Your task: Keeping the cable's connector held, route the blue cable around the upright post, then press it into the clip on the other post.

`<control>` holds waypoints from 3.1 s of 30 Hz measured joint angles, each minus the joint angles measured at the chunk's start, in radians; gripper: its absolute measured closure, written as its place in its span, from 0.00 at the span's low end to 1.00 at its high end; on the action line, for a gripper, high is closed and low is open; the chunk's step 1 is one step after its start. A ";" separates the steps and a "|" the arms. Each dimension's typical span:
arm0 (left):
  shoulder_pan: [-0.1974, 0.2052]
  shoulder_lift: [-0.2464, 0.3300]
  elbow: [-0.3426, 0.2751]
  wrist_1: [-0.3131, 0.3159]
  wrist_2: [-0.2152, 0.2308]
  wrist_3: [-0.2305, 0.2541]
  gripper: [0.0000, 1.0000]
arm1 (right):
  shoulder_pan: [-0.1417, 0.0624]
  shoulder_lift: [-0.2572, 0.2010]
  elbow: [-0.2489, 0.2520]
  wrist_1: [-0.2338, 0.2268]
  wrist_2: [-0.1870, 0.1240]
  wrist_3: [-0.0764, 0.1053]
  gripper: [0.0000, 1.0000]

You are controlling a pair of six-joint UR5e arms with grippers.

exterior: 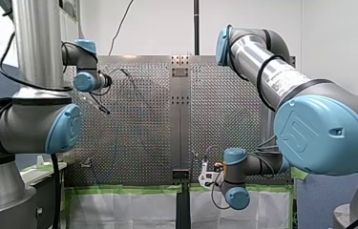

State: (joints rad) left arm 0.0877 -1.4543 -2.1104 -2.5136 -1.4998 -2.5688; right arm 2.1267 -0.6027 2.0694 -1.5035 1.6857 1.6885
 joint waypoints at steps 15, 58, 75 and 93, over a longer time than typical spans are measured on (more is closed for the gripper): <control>-0.051 0.005 0.000 -0.022 0.044 0.064 0.00 | 0.006 0.000 0.000 0.002 -0.006 -0.007 1.00; -0.071 0.159 0.093 -0.211 -0.091 0.272 0.00 | 0.008 0.000 -0.007 0.006 -0.022 -0.009 1.00; -0.147 0.137 0.235 -0.387 -0.221 0.449 0.00 | 0.008 0.000 -0.014 0.016 -0.024 -0.008 1.00; -0.292 0.083 0.247 -0.562 -0.357 0.624 0.00 | 0.009 0.000 -0.015 0.020 -0.026 -0.009 1.00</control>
State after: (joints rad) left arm -0.2044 -1.3708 -1.8634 -3.0759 -1.8567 -1.9452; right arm 2.1353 -0.6023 2.0543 -1.4838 1.6600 1.6793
